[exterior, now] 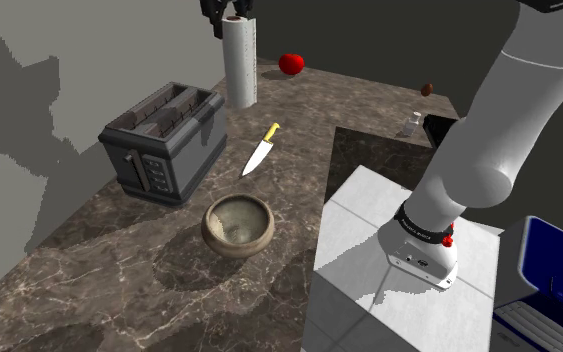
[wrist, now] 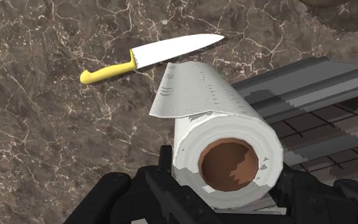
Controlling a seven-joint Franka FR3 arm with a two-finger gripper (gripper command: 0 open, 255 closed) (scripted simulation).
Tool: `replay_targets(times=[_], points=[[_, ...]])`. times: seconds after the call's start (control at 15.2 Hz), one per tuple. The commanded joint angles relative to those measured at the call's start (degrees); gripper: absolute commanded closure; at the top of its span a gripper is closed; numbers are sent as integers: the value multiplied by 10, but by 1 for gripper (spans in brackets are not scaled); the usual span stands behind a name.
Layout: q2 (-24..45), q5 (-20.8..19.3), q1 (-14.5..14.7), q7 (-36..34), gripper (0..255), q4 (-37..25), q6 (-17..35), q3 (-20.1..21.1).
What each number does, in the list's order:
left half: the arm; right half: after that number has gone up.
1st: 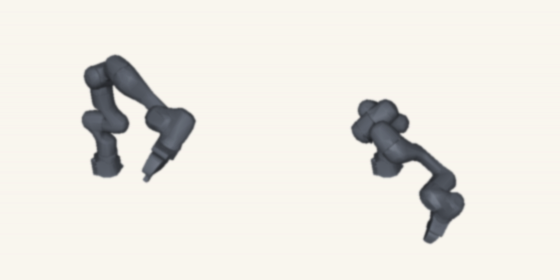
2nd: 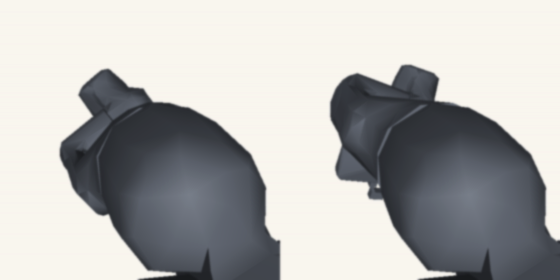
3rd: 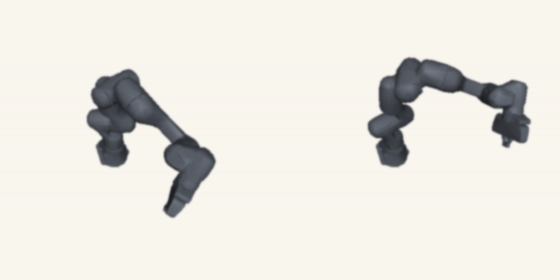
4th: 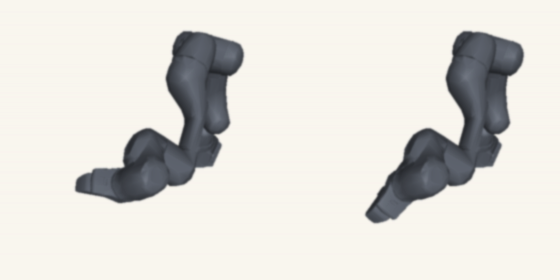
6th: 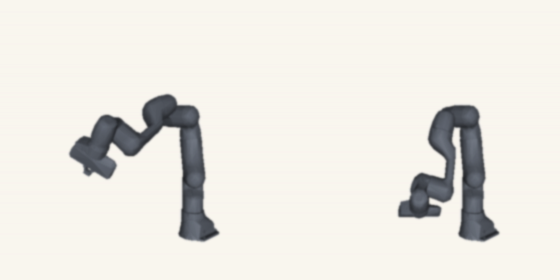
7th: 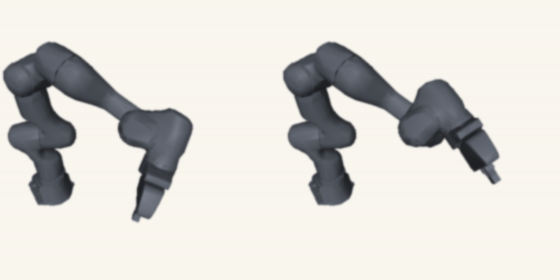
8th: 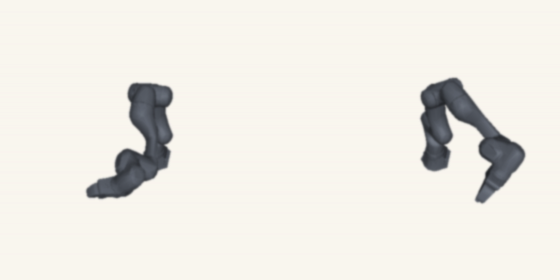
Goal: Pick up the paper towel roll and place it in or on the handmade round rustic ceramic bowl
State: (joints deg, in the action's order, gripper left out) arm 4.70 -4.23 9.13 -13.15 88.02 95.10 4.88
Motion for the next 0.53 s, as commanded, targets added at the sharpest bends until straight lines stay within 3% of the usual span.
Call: replay_targets(times=[0.0, 0.46], points=[[-32, 1, 11, -22, 255, 35, 2, 10], [-100, 9, 50, -99, 255, 90, -16, 50]])
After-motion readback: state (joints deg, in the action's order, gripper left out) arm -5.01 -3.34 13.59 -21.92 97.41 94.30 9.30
